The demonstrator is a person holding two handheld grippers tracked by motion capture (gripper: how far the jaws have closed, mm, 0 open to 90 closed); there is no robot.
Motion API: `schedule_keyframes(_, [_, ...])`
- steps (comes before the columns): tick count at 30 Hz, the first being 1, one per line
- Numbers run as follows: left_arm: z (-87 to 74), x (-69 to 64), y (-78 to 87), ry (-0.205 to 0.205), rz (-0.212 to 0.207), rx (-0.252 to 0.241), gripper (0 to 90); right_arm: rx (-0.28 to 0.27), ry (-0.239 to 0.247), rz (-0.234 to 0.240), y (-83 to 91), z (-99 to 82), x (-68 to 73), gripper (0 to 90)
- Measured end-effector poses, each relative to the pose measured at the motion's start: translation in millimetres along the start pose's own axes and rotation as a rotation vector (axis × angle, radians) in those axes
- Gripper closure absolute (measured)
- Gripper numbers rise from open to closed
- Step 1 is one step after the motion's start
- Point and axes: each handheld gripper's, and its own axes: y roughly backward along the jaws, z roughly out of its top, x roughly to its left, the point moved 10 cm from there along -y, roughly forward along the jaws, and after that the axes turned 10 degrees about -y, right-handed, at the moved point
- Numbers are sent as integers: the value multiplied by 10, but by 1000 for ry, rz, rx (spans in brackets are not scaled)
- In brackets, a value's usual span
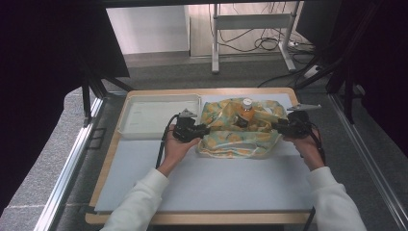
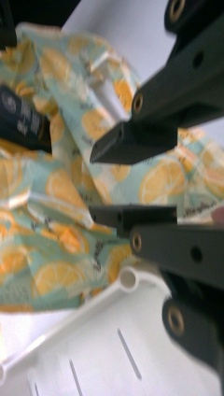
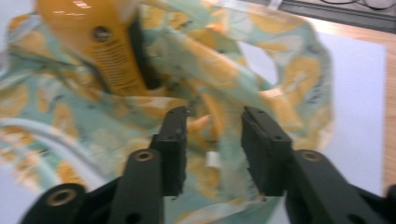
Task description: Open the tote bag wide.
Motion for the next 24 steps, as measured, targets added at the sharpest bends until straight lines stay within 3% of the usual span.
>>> schedule_keyframes(5, [32, -96, -2, -15, -28, -8, 856, 18, 19, 33, -7, -99, 143, 776])
schedule_keyframes(9, [19, -159, -71, -22, -46, 5, 894, 43, 25, 57, -63, -209, 220, 846])
schedule_keyframes(16, [19, -264, -201, -41, -67, 37, 897, 93, 22, 81, -236, -395, 307, 865])
schedule_keyframes(24, [86, -343, -376, -50, -72, 70, 895, 118, 29, 86, -395, -466, 330, 864])
